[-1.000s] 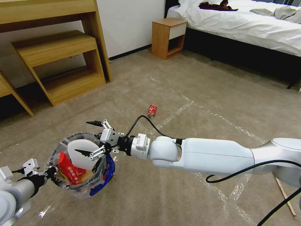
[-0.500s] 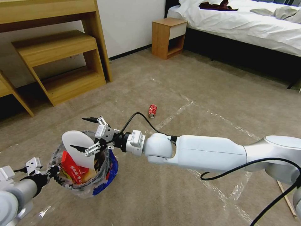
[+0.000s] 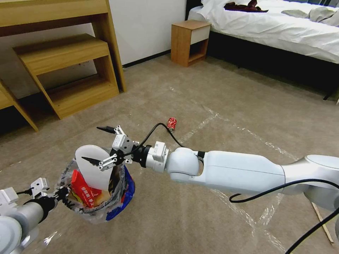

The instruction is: Pick up the trash bin and place the garbage on the floor into it.

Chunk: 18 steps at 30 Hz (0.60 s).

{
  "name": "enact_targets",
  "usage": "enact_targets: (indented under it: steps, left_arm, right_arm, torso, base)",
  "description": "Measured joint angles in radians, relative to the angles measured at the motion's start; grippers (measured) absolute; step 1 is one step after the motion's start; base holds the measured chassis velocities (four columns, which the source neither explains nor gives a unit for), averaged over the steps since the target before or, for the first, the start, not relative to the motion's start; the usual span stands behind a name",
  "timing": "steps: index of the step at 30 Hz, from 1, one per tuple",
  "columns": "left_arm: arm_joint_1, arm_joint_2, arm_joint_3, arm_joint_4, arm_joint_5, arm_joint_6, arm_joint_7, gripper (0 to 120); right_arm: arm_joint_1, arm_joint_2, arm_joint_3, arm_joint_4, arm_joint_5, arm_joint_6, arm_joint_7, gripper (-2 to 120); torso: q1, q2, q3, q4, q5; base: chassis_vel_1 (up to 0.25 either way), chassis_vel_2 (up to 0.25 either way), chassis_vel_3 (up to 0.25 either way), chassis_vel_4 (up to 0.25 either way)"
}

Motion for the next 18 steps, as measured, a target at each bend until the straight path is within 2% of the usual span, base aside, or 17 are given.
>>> enact_targets:
  steps: [18]
  left_arm:
    - [-0.004, -0.008, 0.008, 0.001, 0.008, -0.003, 0.0, 0]
  right_arm:
    - [-0.041, 0.002, 0.032, 0.012, 0.031, 0.011, -0.008, 100]
  torso:
    - [0.0, 0.0, 0.0, -0.0001, 0.0]
  base:
    - [0.0, 0.0, 0.0, 0.0]
